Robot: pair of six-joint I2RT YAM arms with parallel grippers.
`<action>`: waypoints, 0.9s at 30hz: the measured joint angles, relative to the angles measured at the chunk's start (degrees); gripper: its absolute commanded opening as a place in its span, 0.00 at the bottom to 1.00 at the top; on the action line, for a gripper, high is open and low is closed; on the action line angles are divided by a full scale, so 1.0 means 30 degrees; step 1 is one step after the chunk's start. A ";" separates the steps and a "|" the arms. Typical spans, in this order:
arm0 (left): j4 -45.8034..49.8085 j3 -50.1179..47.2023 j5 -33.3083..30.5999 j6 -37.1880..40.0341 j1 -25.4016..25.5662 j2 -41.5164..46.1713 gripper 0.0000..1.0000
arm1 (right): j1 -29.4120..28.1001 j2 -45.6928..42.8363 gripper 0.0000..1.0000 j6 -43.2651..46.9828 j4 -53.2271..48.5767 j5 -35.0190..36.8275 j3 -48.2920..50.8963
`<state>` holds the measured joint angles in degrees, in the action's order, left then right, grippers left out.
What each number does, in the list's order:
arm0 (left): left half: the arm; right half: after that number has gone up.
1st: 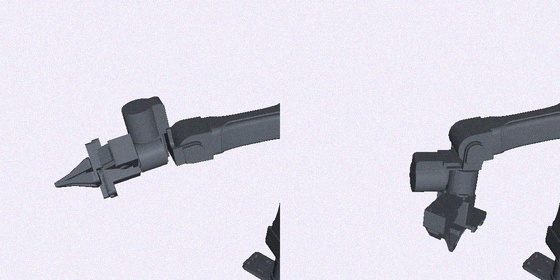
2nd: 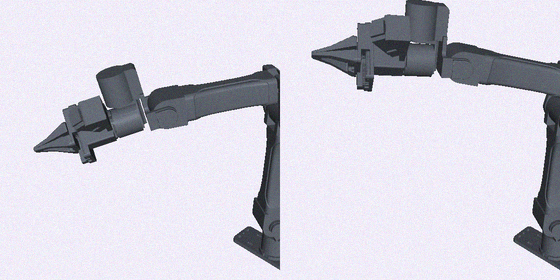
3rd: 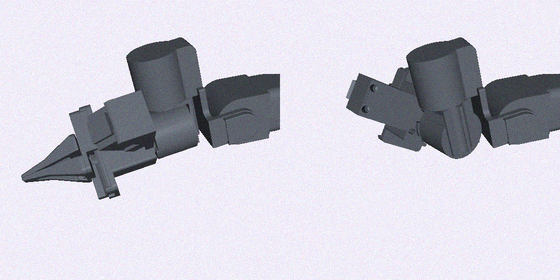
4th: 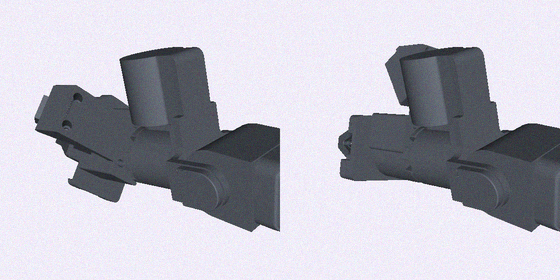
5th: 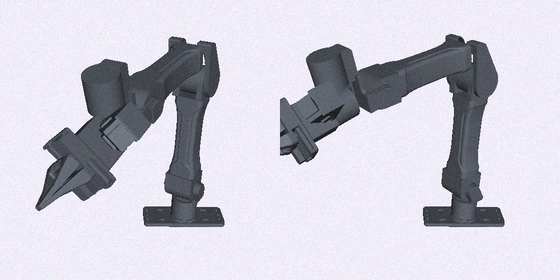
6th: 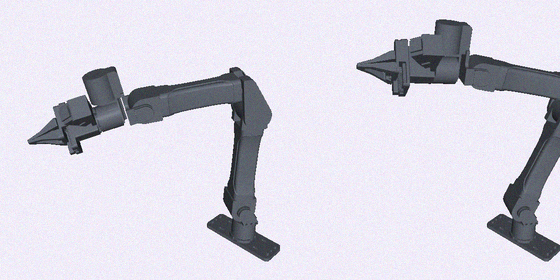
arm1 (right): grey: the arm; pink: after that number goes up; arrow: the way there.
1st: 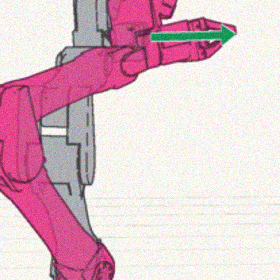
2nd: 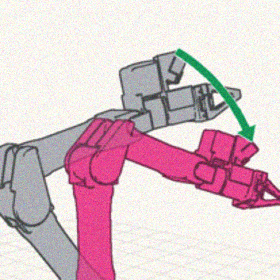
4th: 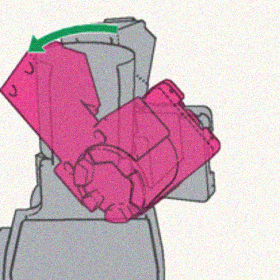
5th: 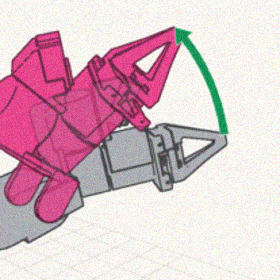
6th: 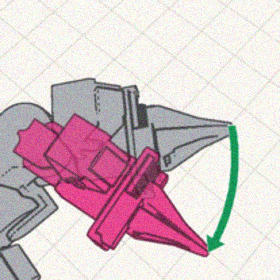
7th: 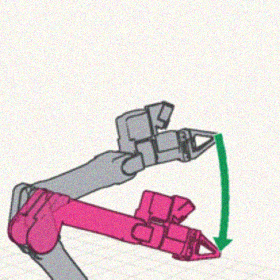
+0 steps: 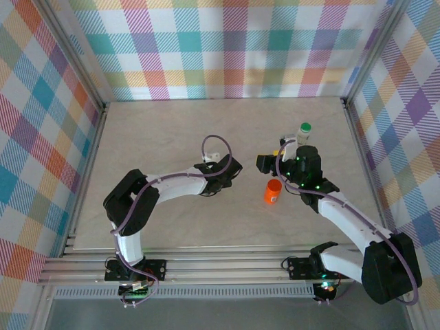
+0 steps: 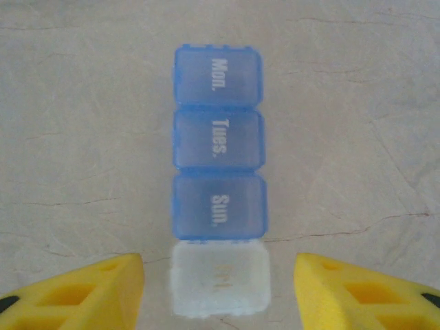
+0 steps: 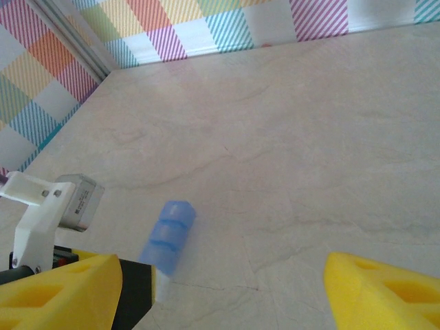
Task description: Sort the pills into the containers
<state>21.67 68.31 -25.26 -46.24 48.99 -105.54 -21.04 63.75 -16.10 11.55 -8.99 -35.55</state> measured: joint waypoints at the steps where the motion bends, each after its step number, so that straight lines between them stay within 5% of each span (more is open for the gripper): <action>1: -0.0073 0.0000 0.0073 0.0036 0.0000 0.0000 0.67 | 0.0000 0.0036 0.77 0.0000 0.0000 0.0000 0.0000; 11: -0.0962 -0.0415 0.0087 0.0976 0.0000 0.1508 0.73 | -0.0109 0.0299 0.76 -0.0124 -0.0131 0.0204 -0.0095; 18: -0.1064 -0.2455 -0.1982 0.3315 -0.0401 0.8094 0.80 | -0.0998 0.3082 0.73 -0.0845 -0.3242 0.0794 -0.3118; 27: -0.1763 -0.9428 -0.6105 0.4597 -0.2084 1.7092 0.89 | -0.3971 0.8058 0.67 -0.0175 -0.6433 0.1093 -0.7985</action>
<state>16.38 40.03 -43.57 -32.45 42.74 -54.26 -32.95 87.92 -16.62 -7.75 -5.72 -59.51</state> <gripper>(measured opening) 0.888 0.674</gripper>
